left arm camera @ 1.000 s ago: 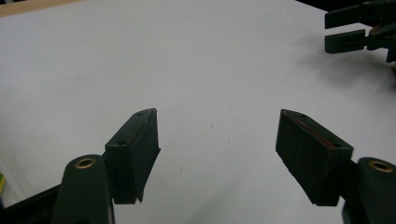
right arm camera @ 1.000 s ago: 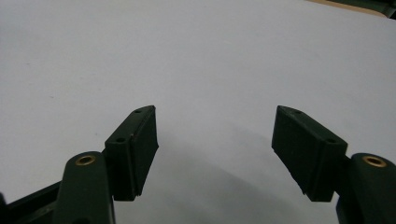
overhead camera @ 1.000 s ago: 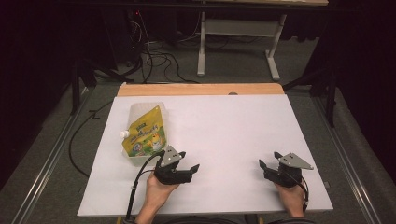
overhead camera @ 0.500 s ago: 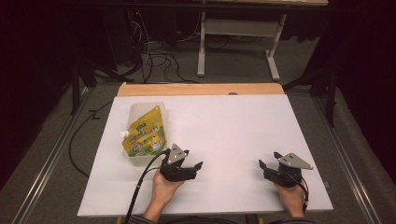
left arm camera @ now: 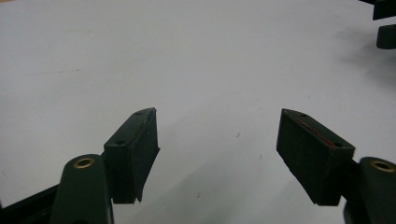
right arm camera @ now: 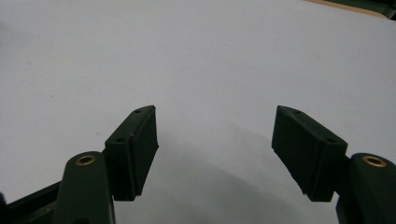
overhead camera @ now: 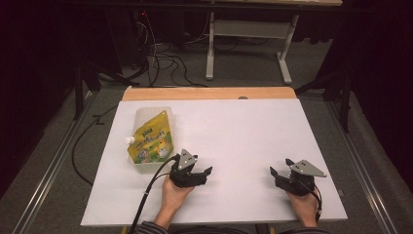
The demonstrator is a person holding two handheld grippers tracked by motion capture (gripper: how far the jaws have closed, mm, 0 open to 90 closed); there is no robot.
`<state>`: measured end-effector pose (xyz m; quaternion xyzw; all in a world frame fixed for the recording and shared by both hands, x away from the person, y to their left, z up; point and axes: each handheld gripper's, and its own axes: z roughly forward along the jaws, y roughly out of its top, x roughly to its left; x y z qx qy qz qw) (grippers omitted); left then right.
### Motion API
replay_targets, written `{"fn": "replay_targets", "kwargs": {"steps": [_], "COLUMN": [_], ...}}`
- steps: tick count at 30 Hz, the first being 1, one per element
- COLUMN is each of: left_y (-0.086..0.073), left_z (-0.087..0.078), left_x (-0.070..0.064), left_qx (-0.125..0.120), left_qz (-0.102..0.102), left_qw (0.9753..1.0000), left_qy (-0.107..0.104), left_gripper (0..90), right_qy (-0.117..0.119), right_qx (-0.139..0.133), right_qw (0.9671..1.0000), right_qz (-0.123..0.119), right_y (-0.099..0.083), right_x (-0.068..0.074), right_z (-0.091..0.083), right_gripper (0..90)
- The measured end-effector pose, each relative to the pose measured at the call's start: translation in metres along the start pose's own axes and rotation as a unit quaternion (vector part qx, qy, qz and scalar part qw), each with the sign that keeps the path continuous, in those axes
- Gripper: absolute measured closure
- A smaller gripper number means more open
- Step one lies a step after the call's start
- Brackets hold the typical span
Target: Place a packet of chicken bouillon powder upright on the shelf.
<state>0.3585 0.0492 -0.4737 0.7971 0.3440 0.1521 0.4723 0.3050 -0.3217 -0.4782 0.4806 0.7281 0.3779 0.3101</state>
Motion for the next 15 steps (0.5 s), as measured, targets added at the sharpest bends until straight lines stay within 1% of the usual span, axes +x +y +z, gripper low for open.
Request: {"fn": "replay_targets", "kwargs": {"steps": [4,6,9,12,15], "left_y": [-0.0009,-0.0019,-0.0041,-0.0042,-0.0052], "left_z": [0.0033,0.0054,0.0097,0.0085,0.0065], "left_x": [-0.0004,-0.0004,-0.0014,-0.0008,-0.0001], "left_qx": [-0.003,0.000,0.007,0.004,-0.007], "left_qz": [-0.003,-0.005,-0.005,-0.007,-0.011], "left_qw": [1.0000,1.0000,0.9999,0.9999,0.9998], "left_qy": [0.006,0.005,0.010,0.013,0.014], "left_gripper": [29.4,30.2,30.4,31.0,31.8], "right_qy": [0.000,0.000,0.000,0.000,0.000], "right_qx": [-0.001,-0.002,0.000,-0.002,-0.002], "right_qw": [1.0000,1.0000,1.0000,1.0000,1.0000], "right_qz": [0.001,0.002,0.000,0.002,0.003], "right_y": [-0.0001,-0.0002,0.0000,-0.0002,-0.0002], "right_x": [-0.0001,0.0001,0.0000,0.0000,0.0000], "right_z": [-0.0001,-0.0001,-0.0001,-0.0001,-0.0001], "right_gripper": [31.7,31.7,31.7,31.7,31.7]}}
